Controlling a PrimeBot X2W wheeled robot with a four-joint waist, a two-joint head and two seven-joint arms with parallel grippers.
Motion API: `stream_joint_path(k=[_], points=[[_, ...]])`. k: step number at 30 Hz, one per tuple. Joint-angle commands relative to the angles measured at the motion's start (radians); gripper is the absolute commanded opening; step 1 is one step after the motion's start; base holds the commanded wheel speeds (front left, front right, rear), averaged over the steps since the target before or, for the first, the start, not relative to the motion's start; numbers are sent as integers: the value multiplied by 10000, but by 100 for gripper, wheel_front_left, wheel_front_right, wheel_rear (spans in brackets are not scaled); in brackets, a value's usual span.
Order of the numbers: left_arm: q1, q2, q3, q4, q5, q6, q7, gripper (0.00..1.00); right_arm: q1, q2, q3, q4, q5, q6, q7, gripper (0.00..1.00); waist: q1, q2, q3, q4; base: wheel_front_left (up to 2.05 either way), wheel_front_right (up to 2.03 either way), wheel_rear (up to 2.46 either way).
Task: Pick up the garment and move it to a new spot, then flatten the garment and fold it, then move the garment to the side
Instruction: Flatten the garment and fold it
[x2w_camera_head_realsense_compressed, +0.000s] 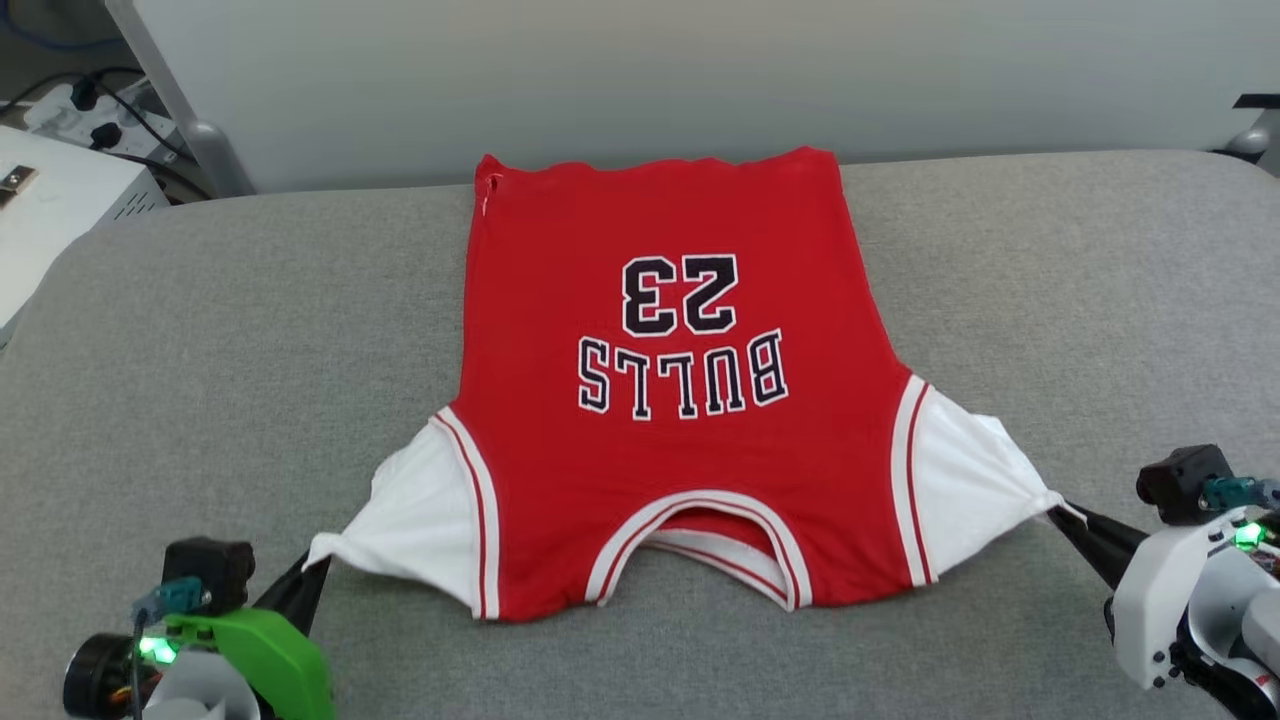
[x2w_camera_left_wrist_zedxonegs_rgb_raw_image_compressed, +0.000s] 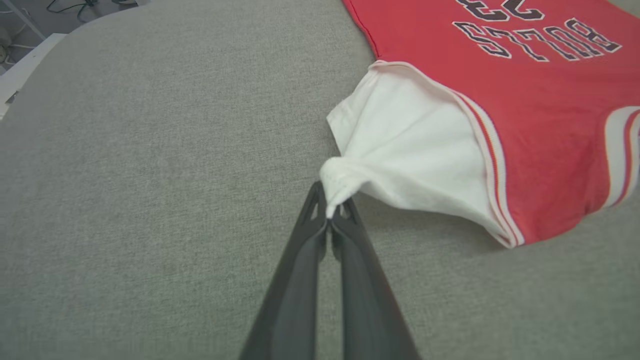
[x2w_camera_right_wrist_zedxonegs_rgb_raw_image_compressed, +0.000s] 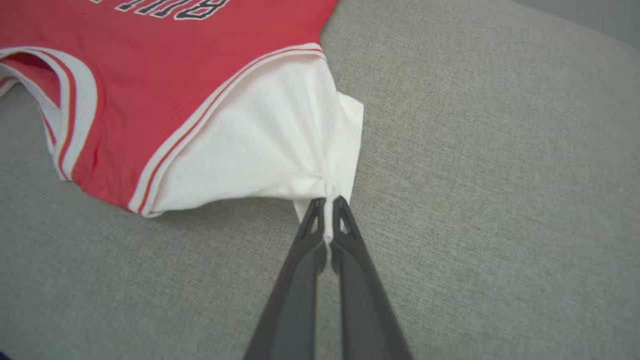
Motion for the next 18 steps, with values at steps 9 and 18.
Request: stream_joint_path(k=[9, 18], points=[[1636, 616, -28, -1065, -528, 914, -2, 0, 2153, -618, -1043, -1094, -165, -7, 894, 0, 1, 51, -245, 2, 0, 0, 0], [1913, 635, -35, -1426, -476, 1285, -19, 0, 3728, -818, -2114, -2135, -93, -7, 2194, 0, 1, 51, -167, 95, 0, 0, 0]])
